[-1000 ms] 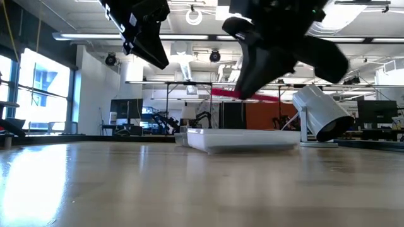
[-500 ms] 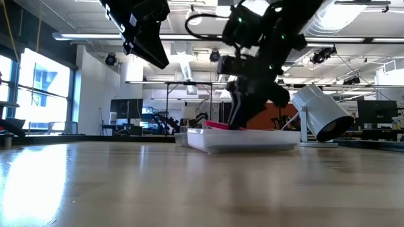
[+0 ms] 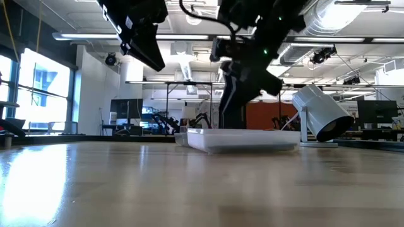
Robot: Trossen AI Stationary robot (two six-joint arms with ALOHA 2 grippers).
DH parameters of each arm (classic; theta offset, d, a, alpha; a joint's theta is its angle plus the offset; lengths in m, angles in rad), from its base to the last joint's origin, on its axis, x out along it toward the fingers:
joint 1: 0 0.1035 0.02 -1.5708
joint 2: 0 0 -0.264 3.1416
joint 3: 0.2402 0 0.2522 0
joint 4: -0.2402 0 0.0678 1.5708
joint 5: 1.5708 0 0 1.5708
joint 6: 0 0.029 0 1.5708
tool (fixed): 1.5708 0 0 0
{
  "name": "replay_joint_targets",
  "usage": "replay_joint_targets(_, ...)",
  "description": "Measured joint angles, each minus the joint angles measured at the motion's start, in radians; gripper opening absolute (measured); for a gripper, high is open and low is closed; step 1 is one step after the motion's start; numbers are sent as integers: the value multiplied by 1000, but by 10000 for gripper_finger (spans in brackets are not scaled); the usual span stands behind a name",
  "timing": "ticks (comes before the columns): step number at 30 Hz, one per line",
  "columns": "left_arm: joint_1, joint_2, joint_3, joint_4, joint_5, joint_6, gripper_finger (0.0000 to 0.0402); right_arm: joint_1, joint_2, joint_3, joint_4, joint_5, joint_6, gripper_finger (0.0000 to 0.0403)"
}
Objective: Pick & place school supplies into a supply box
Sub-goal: Close the gray supply box
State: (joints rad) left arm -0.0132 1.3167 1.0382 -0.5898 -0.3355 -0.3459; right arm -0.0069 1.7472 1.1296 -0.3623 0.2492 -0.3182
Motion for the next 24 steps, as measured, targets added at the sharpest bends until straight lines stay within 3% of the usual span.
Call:
replay_joint_targets(5, 1, 0, 0, 3, -111, -74, 150, 48, -26, 62, -149, 53, 94, 165)
replay_joint_targets(11, 0, 13, 0, 91, -92, -104, 150, 84, -57, 68, -267, 71, 419, 142)
replay_joint_targets(14, 0, 19, 1, 101, -123, -101, 150, 104, -66, 67, -325, 107, 554, 115)
replay_joint_targets(20, 41, 53, 3, 146, -383, -95, 144, 184, -65, 66, -314, 75, 709, 16)
replay_joint_targets(22, 99, 67, -1, 138, -359, -95, 124, 217, -55, 66, -315, 87, 759, 9)
replay_joint_targets(24, 166, 88, 2, 141, -257, -97, 88, 246, -37, 66, -322, 96, 836, 18)
